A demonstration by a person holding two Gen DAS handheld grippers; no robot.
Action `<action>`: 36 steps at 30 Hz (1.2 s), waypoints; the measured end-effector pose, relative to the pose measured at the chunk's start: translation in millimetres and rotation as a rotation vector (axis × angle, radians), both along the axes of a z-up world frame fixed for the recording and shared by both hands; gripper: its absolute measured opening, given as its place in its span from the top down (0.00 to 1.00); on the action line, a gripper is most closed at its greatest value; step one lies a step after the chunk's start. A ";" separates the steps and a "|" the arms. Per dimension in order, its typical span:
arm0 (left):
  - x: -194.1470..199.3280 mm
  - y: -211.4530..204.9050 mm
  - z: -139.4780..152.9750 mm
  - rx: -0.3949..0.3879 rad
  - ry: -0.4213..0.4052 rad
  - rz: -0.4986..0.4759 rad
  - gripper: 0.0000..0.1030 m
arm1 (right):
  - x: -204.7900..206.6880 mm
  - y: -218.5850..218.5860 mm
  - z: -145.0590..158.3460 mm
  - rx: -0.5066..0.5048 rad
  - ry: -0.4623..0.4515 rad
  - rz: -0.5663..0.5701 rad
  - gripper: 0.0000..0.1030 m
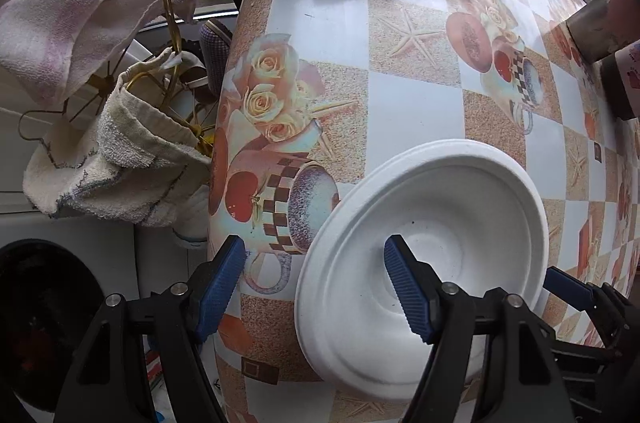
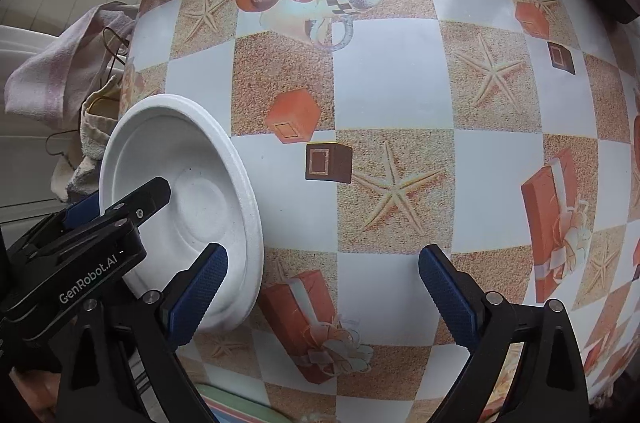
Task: Organize plates and bowls
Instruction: 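Lift the third bowl with both grippers and carry it over the bowl stack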
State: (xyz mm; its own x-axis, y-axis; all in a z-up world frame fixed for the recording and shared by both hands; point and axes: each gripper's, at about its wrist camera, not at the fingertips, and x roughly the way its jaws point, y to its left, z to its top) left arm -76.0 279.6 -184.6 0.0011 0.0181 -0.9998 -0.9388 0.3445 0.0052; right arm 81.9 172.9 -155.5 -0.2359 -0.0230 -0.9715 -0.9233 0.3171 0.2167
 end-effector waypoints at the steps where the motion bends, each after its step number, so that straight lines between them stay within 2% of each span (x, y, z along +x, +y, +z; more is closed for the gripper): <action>1: 1.1 -1.1 -1.4 0.006 0.010 -0.007 0.27 | -1.6 0.9 0.7 0.009 -0.005 0.001 0.28; 4: 11.4 -6.8 -2.2 0.017 0.024 -0.064 0.40 | -11.4 6.9 -0.8 0.026 0.045 0.012 0.53; 5: 15.2 -9.2 -1.8 0.013 0.024 -0.084 0.49 | -13.0 7.7 -2.4 0.021 0.067 0.015 0.62; 6: 21.2 -12.4 -1.2 0.010 0.027 -0.112 0.58 | -14.4 7.7 -3.4 0.019 0.084 0.017 0.67; 7: 27.1 -16.0 -1.4 -0.007 0.018 -0.138 0.62 | -15.4 6.6 -5.2 0.010 0.100 0.017 0.75; 8: 31.1 -19.8 -1.7 -0.015 0.020 -0.151 0.65 | -14.5 3.9 -6.7 -0.001 0.097 0.011 0.79; 12: 40.3 -36.2 -2.9 -0.039 0.010 -0.160 0.65 | -6.4 -12.2 -7.9 -0.022 0.100 0.012 0.80; 20: 64.3 -104.4 -4.4 -0.087 0.017 -0.249 0.65 | 20.2 -72.9 -8.7 -0.082 0.102 -0.020 0.80; 26: 71.2 -156.6 -7.2 -0.128 0.012 -0.285 0.65 | 27.7 -116.7 -5.7 -0.123 0.048 0.005 0.79; 32: 70.5 -200.4 -9.3 -0.147 0.018 -0.309 0.65 | 31.0 -156.3 -9.1 -0.160 0.068 -0.009 0.79; 36: 72.5 -217.9 -9.7 -0.145 0.032 -0.315 0.65 | 34.8 -167.3 -9.9 -0.164 0.085 -0.039 0.79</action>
